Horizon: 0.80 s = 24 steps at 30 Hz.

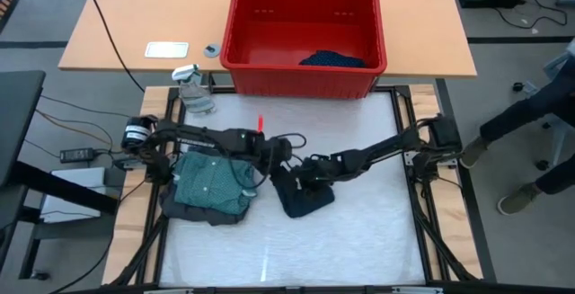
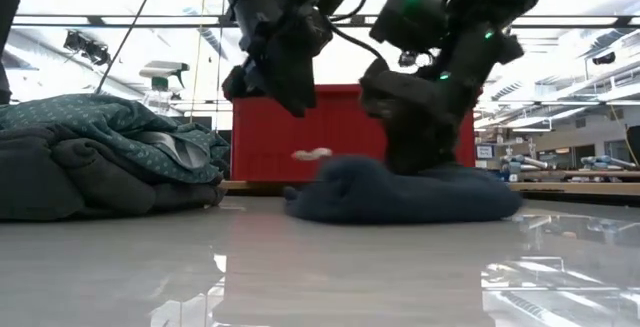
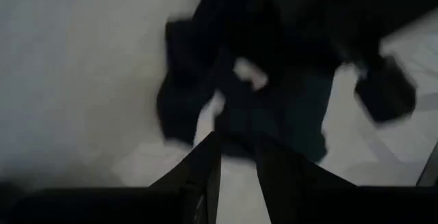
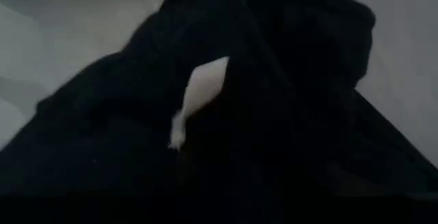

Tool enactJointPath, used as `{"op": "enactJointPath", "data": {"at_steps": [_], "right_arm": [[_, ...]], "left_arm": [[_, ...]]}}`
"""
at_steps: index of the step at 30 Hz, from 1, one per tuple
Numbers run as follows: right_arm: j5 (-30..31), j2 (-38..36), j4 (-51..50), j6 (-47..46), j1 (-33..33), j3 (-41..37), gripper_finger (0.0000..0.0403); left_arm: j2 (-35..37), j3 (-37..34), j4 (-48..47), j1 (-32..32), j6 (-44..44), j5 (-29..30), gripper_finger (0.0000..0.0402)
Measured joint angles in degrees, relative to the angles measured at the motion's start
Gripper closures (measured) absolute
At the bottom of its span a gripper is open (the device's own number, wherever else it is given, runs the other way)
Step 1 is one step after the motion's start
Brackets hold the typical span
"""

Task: Fold Laundry from Bin
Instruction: Fold the dark blue short on the table

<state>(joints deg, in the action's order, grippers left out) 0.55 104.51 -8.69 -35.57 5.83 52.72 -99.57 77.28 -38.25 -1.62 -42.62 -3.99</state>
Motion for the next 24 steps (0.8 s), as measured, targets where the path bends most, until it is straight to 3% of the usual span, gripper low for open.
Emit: {"op": "enactJointPath", "data": {"at_steps": [7,10,13,20,24], "right_arm": [[-5.8,-10.3,-27.5,-5.1,6.9,-0.7,0.0259],[-5.9,-14.9,-34.4,-10.2,12.2,-2.2,0.0259],[-5.7,-18.8,-35.6,-20.8,19.4,-6.2,0.0259],[-2.6,-23.0,-30.7,-56.0,40.9,-11.6,0.0259],[-0.5,-23.0,-28.9,-65.7,49.6,-10.5,0.0259]], "left_arm": [[0.0,0.0,2.1,-5.0,-5.1,4.1,0.0306],[0.0,0.0,5.2,-6.4,-6.8,7.1,0.0306],[-0.1,0.0,9.4,-7.1,-7.9,8.5,0.0306],[-0.2,0.0,17.5,-8.6,-9.3,11.2,0.0306],[-0.2,0.0,18.8,-8.7,-7.9,11.3,0.0306]]}}
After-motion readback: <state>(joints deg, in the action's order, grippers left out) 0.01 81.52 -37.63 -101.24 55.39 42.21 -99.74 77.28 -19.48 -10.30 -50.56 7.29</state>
